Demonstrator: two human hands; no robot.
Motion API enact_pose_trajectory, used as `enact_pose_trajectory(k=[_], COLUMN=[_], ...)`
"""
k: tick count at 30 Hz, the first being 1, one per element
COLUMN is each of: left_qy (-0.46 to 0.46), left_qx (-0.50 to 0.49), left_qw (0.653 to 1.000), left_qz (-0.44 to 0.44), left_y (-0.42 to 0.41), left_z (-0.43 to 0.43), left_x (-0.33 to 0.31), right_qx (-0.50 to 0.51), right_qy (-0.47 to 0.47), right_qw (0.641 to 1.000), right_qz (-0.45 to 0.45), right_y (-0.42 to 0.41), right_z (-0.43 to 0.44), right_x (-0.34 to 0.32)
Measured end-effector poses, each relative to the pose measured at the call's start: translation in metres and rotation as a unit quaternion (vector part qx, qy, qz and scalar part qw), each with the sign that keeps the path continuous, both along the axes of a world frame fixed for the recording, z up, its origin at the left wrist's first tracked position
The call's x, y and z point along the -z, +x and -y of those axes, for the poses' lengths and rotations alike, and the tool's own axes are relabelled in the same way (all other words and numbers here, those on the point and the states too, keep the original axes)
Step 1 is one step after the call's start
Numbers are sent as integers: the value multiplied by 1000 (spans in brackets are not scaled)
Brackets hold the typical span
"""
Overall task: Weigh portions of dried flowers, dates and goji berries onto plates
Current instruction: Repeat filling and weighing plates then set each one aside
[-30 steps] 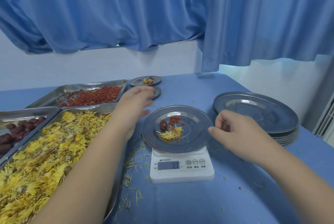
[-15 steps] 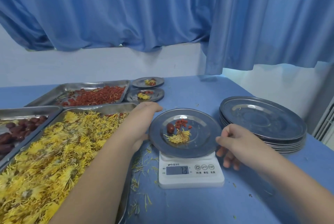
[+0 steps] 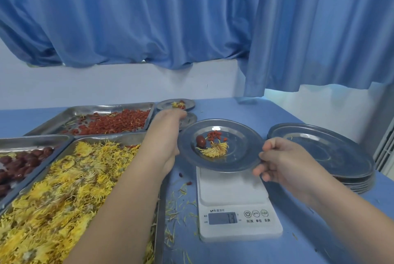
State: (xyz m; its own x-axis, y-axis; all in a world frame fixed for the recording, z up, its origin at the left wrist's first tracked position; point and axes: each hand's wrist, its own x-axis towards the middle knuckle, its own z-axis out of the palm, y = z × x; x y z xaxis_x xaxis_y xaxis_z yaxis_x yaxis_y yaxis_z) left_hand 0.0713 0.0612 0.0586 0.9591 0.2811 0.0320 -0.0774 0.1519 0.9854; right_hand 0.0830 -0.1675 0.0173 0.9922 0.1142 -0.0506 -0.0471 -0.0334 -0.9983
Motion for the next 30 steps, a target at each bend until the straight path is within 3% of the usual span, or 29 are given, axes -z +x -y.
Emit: enact_pose_trajectory(k=[6,15,23,30], left_qy=[91,-134,-152,-154], left_qx=[-36,-1,-16,9], left_qw=[994,990,988,988], left_qz=[57,40,37,30], left_y=[11,26,55,86], left_z=[-25,-68,-96,-93], left_x=[-29,-9,-17,-21], right_qx=[17,133,218,215], right_qy=[45,73,73,46], right_qw=[999,986,968,965], right_qz=[-9,-66,-99,-141], right_y=[59,160,229,274], right_z=[-31,-81,-90,-106], right_x=[-18,1,17,21])
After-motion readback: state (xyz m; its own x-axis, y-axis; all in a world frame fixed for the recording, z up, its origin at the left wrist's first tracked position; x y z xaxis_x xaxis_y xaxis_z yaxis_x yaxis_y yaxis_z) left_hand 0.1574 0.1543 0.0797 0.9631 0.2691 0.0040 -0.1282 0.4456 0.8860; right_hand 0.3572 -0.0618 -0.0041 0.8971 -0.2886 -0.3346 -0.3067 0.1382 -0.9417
